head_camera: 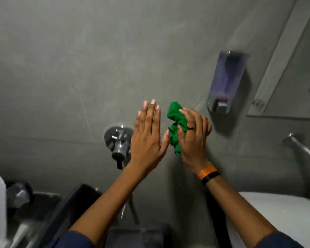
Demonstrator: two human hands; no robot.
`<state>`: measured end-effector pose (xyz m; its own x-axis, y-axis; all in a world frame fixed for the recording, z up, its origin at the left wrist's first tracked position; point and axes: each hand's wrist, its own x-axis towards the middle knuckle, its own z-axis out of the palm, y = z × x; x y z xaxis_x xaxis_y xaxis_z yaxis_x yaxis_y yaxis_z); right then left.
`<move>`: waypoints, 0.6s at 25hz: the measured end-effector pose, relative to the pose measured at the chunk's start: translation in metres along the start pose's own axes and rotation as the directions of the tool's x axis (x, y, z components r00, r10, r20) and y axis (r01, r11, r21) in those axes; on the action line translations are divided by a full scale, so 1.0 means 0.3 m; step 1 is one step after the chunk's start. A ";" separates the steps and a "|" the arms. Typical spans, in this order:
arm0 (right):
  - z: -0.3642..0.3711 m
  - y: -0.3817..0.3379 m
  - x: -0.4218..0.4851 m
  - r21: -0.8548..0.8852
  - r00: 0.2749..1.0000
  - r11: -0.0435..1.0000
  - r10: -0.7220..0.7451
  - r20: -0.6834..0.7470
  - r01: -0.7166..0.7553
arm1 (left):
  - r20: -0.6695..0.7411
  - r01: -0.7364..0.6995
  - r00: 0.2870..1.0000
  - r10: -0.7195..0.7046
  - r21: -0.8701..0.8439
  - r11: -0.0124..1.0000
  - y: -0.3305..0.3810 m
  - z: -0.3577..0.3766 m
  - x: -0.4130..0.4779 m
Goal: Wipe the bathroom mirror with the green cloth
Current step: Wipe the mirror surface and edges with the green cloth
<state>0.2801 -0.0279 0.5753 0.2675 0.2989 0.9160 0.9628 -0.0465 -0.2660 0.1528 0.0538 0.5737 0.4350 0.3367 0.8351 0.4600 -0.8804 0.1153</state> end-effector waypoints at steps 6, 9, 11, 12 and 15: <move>-0.134 -0.013 0.578 -0.136 0.923 0.964 -0.258 -0.284 0.227 | -0.193 -0.176 0.964 0.183 0.052 0.983 0.107 -0.174 0.538; -0.220 0.001 0.786 -0.252 0.849 0.915 -0.389 -0.357 0.314 | -0.273 -0.258 0.923 0.270 0.078 0.963 0.156 -0.193 0.723; -0.303 0.034 0.930 -0.356 0.781 0.851 -0.507 -0.364 0.386 | -0.332 -0.292 0.892 0.306 0.093 0.952 0.191 -0.195 0.836; -0.362 0.058 1.018 -0.395 0.747 0.826 -0.545 -0.381 0.402 | -0.356 -0.305 0.878 0.319 0.099 0.947 0.213 -0.196 0.887; -0.532 0.143 1.251 -0.449 0.566 0.832 -0.552 -0.612 0.325 | -0.411 -0.339 0.838 0.358 0.123 0.933 0.282 -0.192 1.002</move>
<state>0.4278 -0.0700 0.9557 -0.3570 -0.3887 0.8494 0.9050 -0.3692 0.2113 0.2778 0.0612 0.8655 0.2119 -0.1705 0.9623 0.3772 -0.8941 -0.2414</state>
